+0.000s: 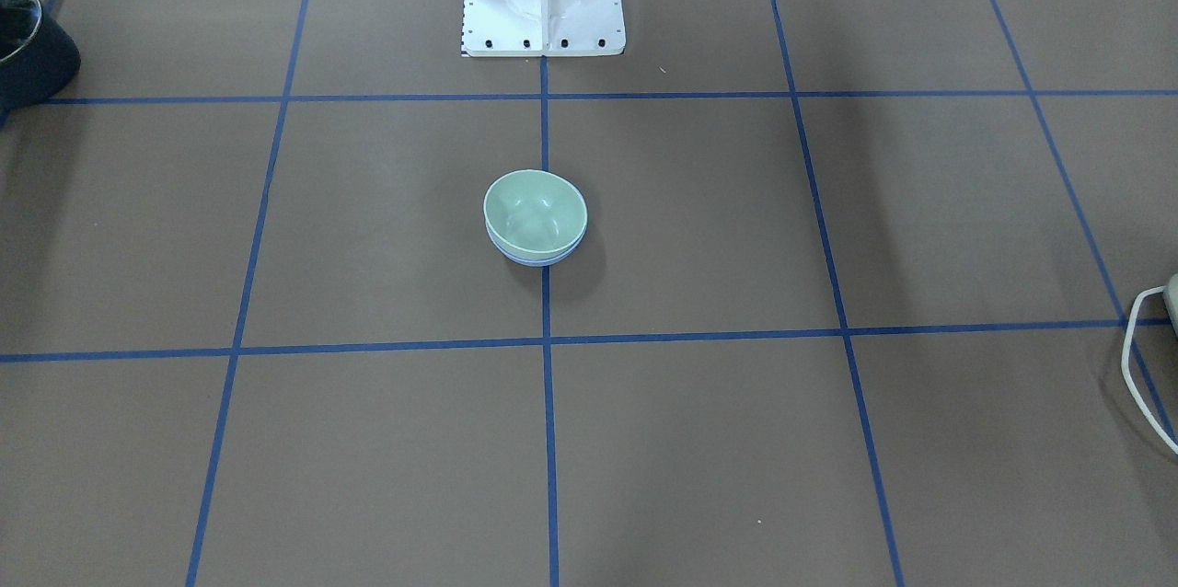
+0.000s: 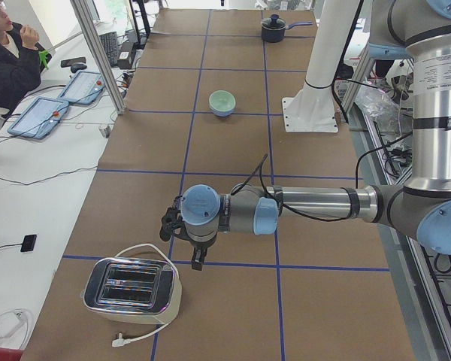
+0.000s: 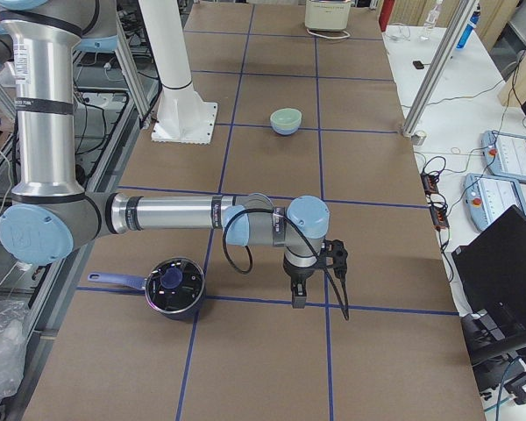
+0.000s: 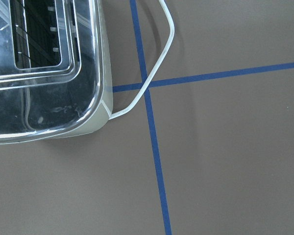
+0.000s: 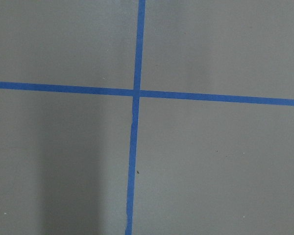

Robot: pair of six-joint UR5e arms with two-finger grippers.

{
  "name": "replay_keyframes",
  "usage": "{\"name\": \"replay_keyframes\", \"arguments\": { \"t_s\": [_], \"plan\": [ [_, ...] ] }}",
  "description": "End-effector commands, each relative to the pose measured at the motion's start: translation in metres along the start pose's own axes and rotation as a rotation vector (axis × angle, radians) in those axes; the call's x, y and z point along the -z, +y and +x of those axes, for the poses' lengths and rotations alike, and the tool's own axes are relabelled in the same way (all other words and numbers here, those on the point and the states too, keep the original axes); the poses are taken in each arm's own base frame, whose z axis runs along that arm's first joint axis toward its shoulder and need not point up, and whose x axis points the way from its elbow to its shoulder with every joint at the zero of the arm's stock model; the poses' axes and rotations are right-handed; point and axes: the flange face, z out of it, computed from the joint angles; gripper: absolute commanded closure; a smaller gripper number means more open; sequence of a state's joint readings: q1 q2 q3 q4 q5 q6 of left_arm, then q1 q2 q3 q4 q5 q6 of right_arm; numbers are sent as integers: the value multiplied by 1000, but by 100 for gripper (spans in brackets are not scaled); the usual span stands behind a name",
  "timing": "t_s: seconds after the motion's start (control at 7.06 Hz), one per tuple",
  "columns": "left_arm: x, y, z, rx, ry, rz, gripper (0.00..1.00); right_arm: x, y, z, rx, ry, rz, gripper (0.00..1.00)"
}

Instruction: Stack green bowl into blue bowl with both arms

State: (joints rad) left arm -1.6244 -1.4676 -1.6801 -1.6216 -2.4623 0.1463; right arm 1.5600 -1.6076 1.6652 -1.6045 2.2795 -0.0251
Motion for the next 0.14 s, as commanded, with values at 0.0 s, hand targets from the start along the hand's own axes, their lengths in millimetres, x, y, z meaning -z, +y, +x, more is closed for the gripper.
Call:
{"name": "replay_keyframes", "arguments": {
  "t_s": [0.0],
  "plan": [
    [0,1,0,2,0,-1,2,1,0,-1,1,0,2,0]
  ]
}}
